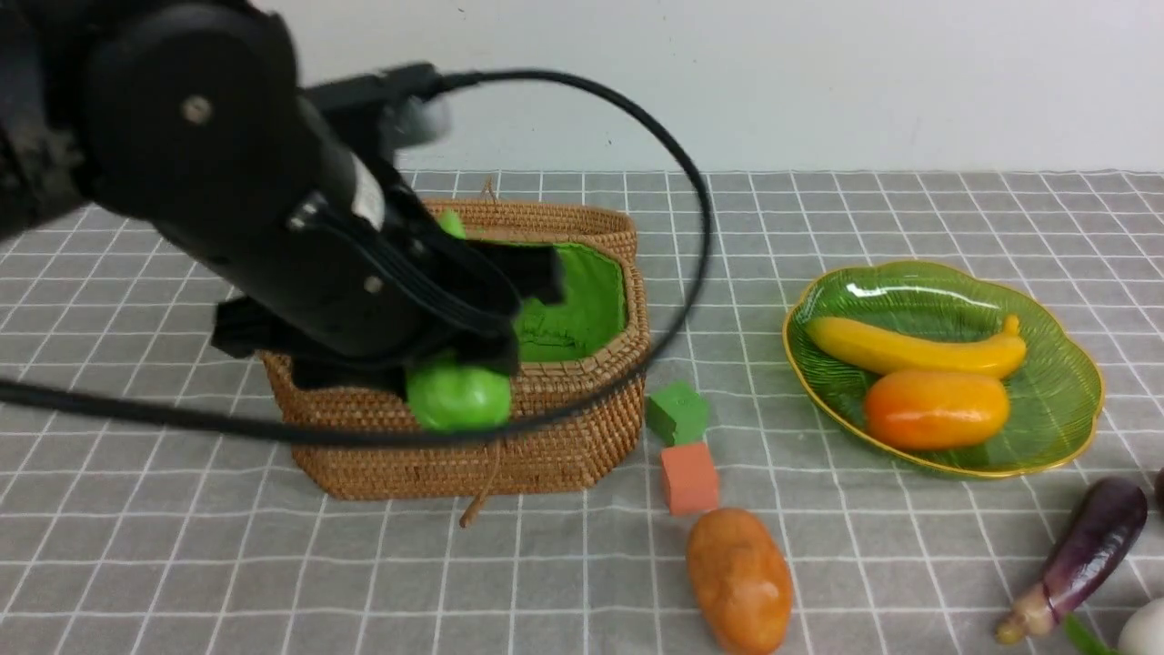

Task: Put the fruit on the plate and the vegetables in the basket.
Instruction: Take a chayote with your left arm and place it on the basket on the left.

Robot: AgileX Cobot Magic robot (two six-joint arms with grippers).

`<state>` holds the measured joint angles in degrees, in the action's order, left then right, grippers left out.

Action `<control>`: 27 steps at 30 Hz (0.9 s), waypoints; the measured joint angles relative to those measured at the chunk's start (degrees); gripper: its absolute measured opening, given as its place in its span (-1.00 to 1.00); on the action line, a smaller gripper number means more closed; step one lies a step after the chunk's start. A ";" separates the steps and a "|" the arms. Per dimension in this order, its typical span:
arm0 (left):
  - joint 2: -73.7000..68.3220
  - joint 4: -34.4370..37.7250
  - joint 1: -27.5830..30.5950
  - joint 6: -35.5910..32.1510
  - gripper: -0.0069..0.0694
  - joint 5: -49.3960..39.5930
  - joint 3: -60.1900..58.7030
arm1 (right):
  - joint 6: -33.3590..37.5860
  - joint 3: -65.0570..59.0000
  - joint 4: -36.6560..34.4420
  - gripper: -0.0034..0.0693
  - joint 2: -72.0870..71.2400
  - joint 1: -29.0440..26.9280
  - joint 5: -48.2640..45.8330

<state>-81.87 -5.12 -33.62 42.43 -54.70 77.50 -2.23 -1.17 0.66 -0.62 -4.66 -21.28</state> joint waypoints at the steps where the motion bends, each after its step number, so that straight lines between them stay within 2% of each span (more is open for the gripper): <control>1: -0.05 0.00 1.37 0.75 0.36 0.48 0.00 | 0.00 0.00 0.00 -0.24 0.00 0.00 0.00; 3: -1.35 0.00 6.91 4.60 0.36 3.72 0.00 | 0.00 0.00 0.00 -0.24 0.00 0.00 0.00; 8: -6.97 0.95 11.62 9.56 0.36 8.40 1.34 | 0.00 0.00 0.00 -0.24 0.00 0.00 0.00; 15: -15.54 5.12 11.81 8.82 0.37 8.40 9.72 | 0.00 0.00 0.00 -0.24 0.00 0.00 0.00; 22: -17.08 5.43 11.81 8.45 0.57 8.35 12.37 | 0.00 0.00 0.00 -0.24 0.00 0.00 0.00; 27: -17.08 5.43 11.81 8.39 0.61 7.96 12.48 | 0.00 0.00 0.00 -0.24 0.00 0.00 0.00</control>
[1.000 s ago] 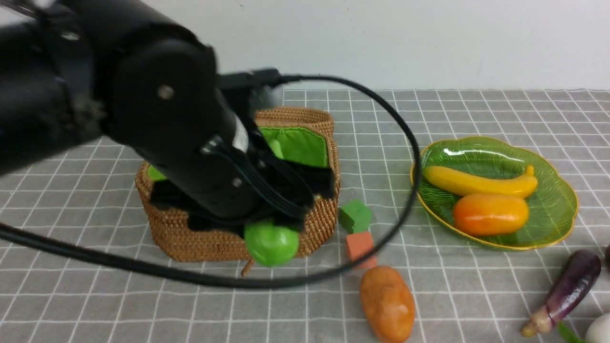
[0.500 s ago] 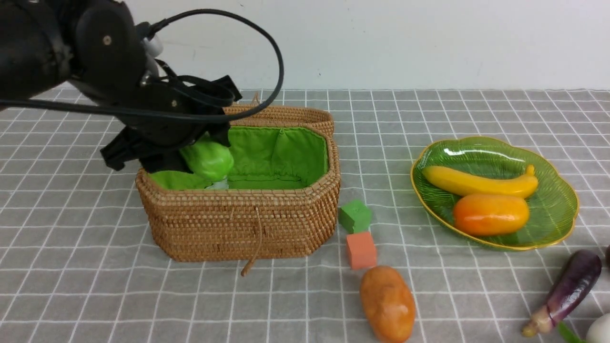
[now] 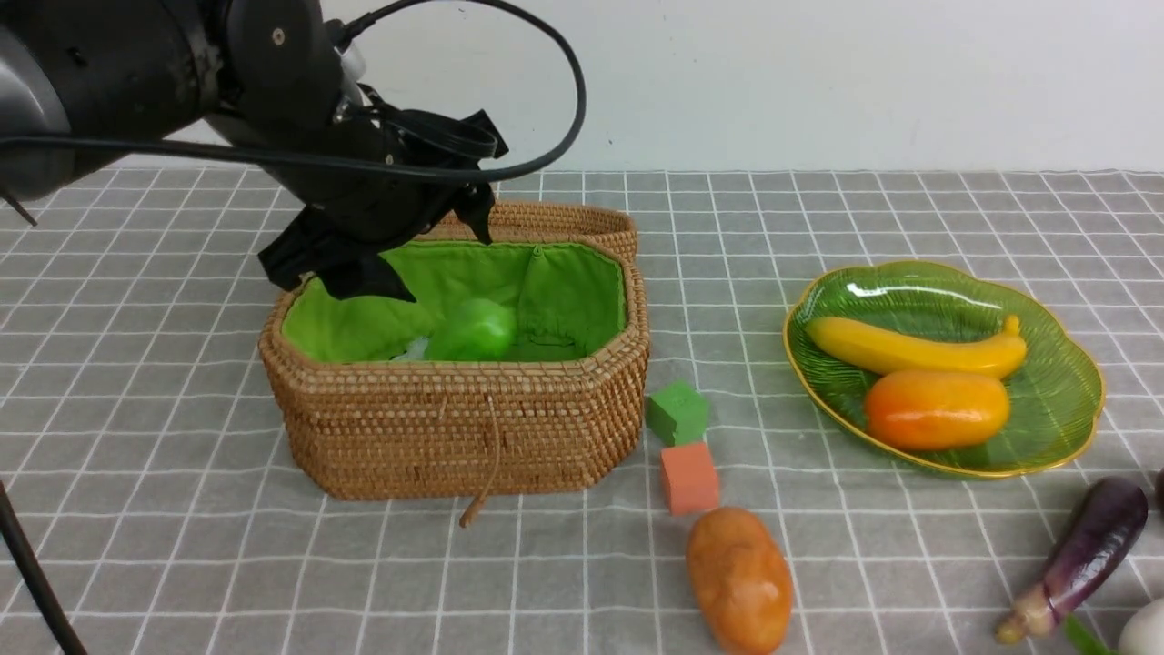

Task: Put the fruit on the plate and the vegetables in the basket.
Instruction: Take a chayote with your left arm and place it on the basket on the left, then grab a potato with your left arm and place it in the basket on the left

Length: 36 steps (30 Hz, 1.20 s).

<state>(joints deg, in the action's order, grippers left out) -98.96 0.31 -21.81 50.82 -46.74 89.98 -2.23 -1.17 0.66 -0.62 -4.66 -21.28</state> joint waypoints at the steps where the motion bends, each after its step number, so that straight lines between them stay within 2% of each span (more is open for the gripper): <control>1: 0.00 0.00 0.00 0.00 0.61 -0.02 0.00 | 0.00 0.00 0.00 -0.24 0.00 0.00 0.00; 5: 0.00 1.99 0.00 -0.69 0.61 -0.68 0.07 | 0.00 0.00 0.00 -0.24 0.00 0.00 0.00; 10: 0.00 6.27 -3.03 -7.95 0.61 -4.14 0.16 | 0.00 0.00 0.00 -0.24 0.00 0.00 0.00; 12: -0.06 7.22 -7.77 -12.31 0.61 -5.90 0.16 | 0.00 0.00 0.00 -0.24 0.00 0.00 0.00; 14: -0.26 7.00 -12.53 -13.74 0.61 -5.92 0.16 | 0.00 0.00 0.00 -0.24 0.00 0.00 0.00; 16: -1.24 5.36 -18.73 -13.26 0.61 -5.17 0.21 | 0.00 0.00 0.00 -0.24 0.00 0.00 0.00; 18: -2.15 4.39 -20.96 -12.40 0.61 -5.05 0.21 | 0.00 0.00 0.00 -0.24 0.00 0.00 0.00; 21: -6.37 0.56 -26.49 -7.46 0.61 -4.75 0.21 | 0.00 0.00 0.00 -0.24 0.00 0.00 0.00; 28: -14.55 -0.90 -28.25 -3.38 0.61 -1.32 0.21 | 0.00 0.00 0.00 -0.24 0.00 0.00 0.00; 36: -18.32 0.12 -28.25 -3.05 0.61 2.87 0.67 | 0.00 0.00 0.00 -0.24 0.00 0.00 0.00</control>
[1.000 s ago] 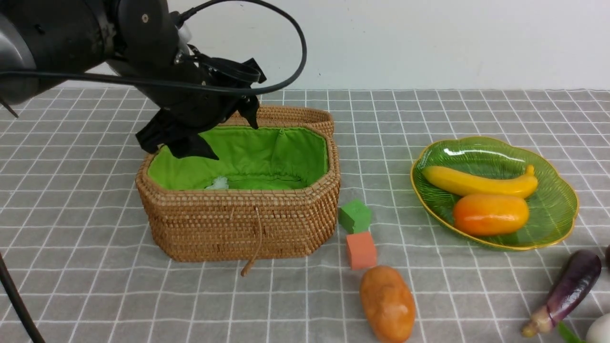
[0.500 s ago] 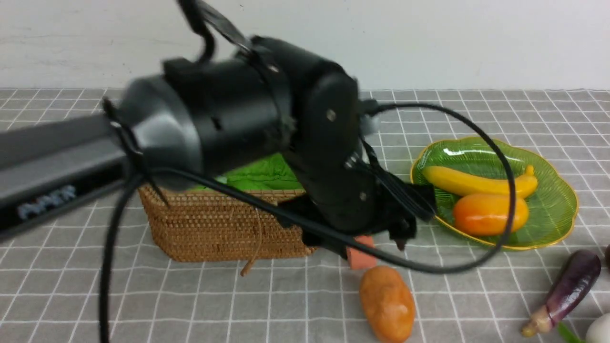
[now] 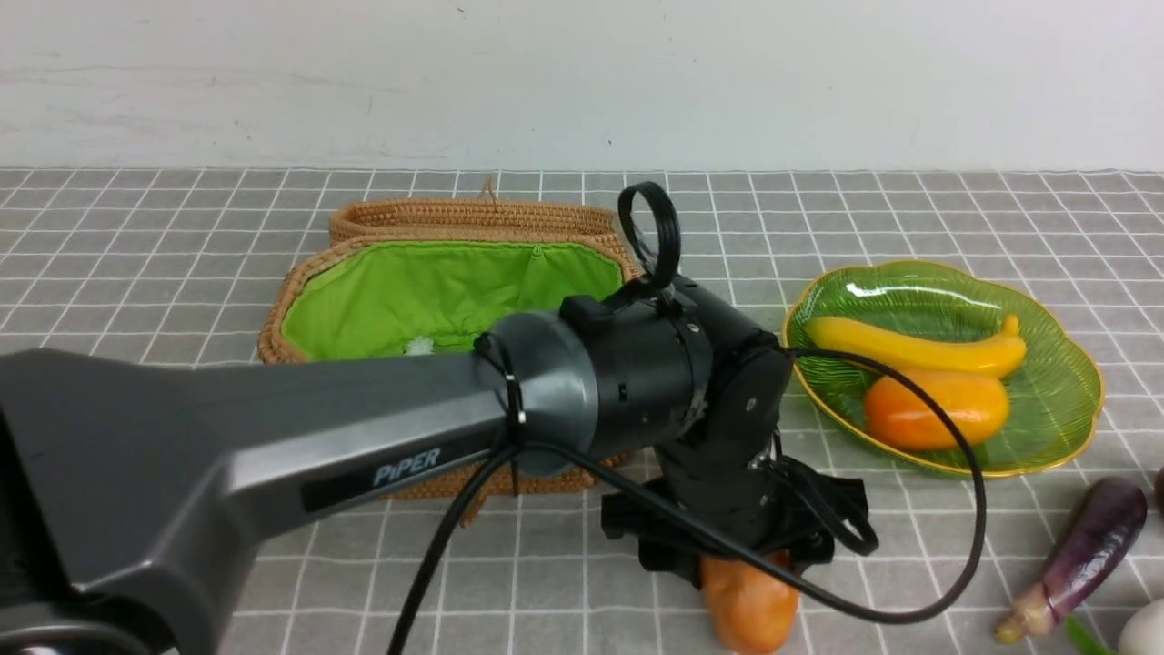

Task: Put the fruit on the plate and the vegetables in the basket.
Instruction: Grab a potato with your left arm and place it in the basket on the left

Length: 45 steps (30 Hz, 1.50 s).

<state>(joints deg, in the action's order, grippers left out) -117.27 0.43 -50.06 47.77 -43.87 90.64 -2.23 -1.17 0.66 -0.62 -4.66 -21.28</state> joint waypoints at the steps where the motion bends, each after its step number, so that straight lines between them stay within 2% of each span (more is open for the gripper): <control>1: -0.07 0.00 0.00 0.00 0.61 0.12 0.08 | 0.00 0.00 0.00 -0.24 0.00 0.00 0.00; 4: -0.20 0.10 0.05 -2.40 0.53 0.22 0.32 | 0.00 0.00 0.00 -0.24 0.00 0.00 0.00; 8: -0.70 0.27 0.05 -4.96 0.52 -2.00 1.88 | 0.00 0.00 0.00 -0.24 0.00 0.00 0.00; 15: -1.17 0.27 0.05 -6.93 0.52 -8.31 6.38 | 0.00 0.00 0.00 -0.24 0.00 0.00 0.00; 21: 1.67 -0.43 0.05 -7.48 0.52 -10.31 9.81 | 0.00 0.00 0.00 -0.24 0.00 0.00 0.00; 24: 6.35 -3.27 0.66 -7.90 0.52 -12.09 12.32 | 0.00 0.00 0.00 -0.24 0.00 0.00 0.00; 27: 12.08 -9.33 3.14 -8.67 0.52 -14.11 13.59 | 0.00 0.00 0.00 -0.24 0.00 0.00 0.00; 30: 15.47 -18.99 6.62 -4.94 0.52 -17.24 13.88 | 0.00 0.00 0.00 -0.24 0.00 0.00 0.00; 32: 16.07 -25.63 9.43 1.52 0.52 -19.40 13.88 | 0.00 0.00 0.00 -0.24 0.00 0.00 0.00; 34: 15.86 -28.26 10.87 5.05 0.52 -20.21 13.88 | 0.00 0.00 0.00 -0.24 0.00 0.00 0.00; 35: 14.87 -30.96 13.00 9.46 0.52 -21.00 13.88 | 0.00 0.00 0.00 -0.24 0.00 0.00 0.00; 38: 11.76 -32.10 15.65 12.49 0.52 -21.33 13.88 | 0.00 0.00 0.00 -0.24 0.00 0.00 0.00; 45: 3.64 -30.01 15.99 12.69 0.52 -20.87 13.83 | 0.00 0.00 0.00 -0.24 0.00 0.00 0.00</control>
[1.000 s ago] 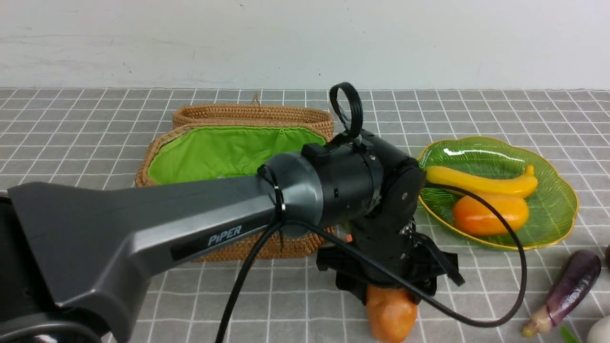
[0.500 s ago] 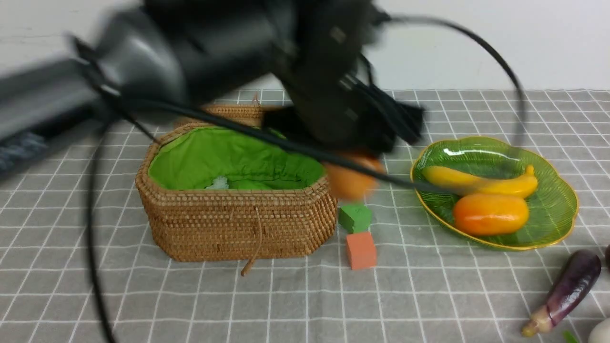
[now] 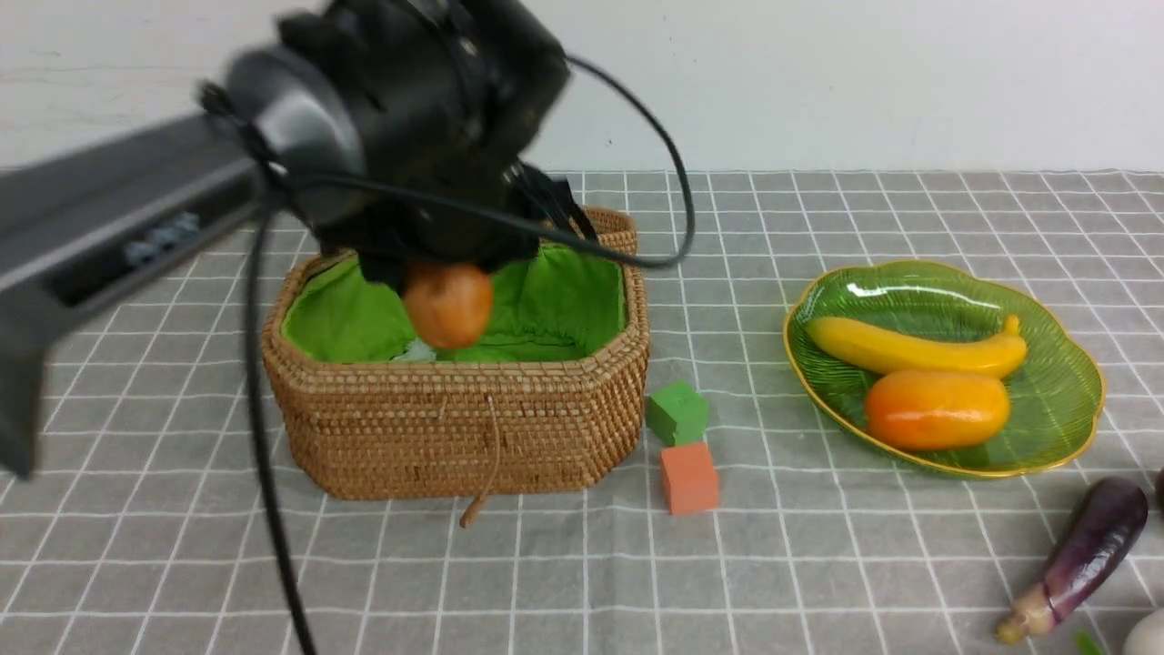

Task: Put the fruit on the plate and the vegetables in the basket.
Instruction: Grab a potato with your left arm and place it in the basket on the left, then take a daikon with your right arm and place it on the basket on the left.

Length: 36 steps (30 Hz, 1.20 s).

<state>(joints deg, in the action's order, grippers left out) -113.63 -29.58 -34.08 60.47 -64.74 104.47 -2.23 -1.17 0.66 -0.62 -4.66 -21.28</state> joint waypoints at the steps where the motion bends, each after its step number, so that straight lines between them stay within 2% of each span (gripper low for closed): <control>1: -0.53 0.20 0.00 0.00 0.53 0.20 0.00 | 0.00 0.00 0.00 -0.24 0.00 0.00 0.00; 3: -1.02 0.54 0.00 -0.06 0.57 0.36 0.00 | 0.00 0.00 0.00 -0.24 0.00 0.00 0.00; 7: -0.97 2.62 0.00 -3.80 0.81 -0.52 0.00 | 0.00 0.00 0.00 -0.24 0.00 0.00 0.00; 9: -0.49 4.05 0.00 -7.30 0.86 -1.49 0.00 | 0.00 0.00 0.00 -0.24 0.00 0.00 0.00; 12: 1.30 5.05 0.00 -10.53 0.83 -3.65 0.00 | 0.00 0.00 0.00 -0.24 0.00 0.00 0.00; 16: 5.58 5.44 0.00 -12.68 0.65 -5.44 0.00 | 0.00 0.00 0.00 -0.24 0.00 0.00 0.00; 18: 10.42 5.44 0.00 -13.39 0.42 -5.79 0.00 | 0.00 0.00 0.00 -0.24 0.00 0.00 0.00; 19: 10.83 5.44 0.00 -13.45 0.40 -5.84 0.00 | 0.00 0.00 0.00 -0.24 0.00 0.00 0.00; 20: 14.67 5.72 0.00 -13.83 0.19 -5.90 0.00 | 0.00 0.00 0.00 -0.24 0.00 0.00 0.00; 22: 17.89 6.52 0.00 -14.25 0.00 -5.90 0.00 | 0.00 0.00 0.00 -0.24 0.00 0.00 0.00; 23: 22.26 8.16 0.00 -15.44 -0.25 -5.90 0.00 | 0.00 0.00 0.00 -0.24 0.00 0.00 0.00; 26: 27.20 10.19 0.00 -17.85 -0.53 -5.90 0.00 | 0.00 0.00 0.00 -0.24 0.00 0.00 0.00; 29: 36.18 13.53 0.00 -24.14 -0.85 -5.90 -1.13 | 0.00 0.00 0.00 -0.24 0.00 0.00 0.00; 34: 47.56 15.60 0.00 -29.13 -0.85 -5.90 -8.76 | 0.00 0.00 0.00 -0.24 0.00 0.00 0.00; 36: 54.53 16.50 0.00 -30.09 -0.85 -5.95 -17.18 | 0.00 0.00 0.00 -0.24 0.00 0.00 0.00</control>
<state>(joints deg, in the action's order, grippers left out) -59.10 -13.08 -34.08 30.38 -70.69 87.29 -2.23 -1.17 0.66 -0.62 -4.66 -21.28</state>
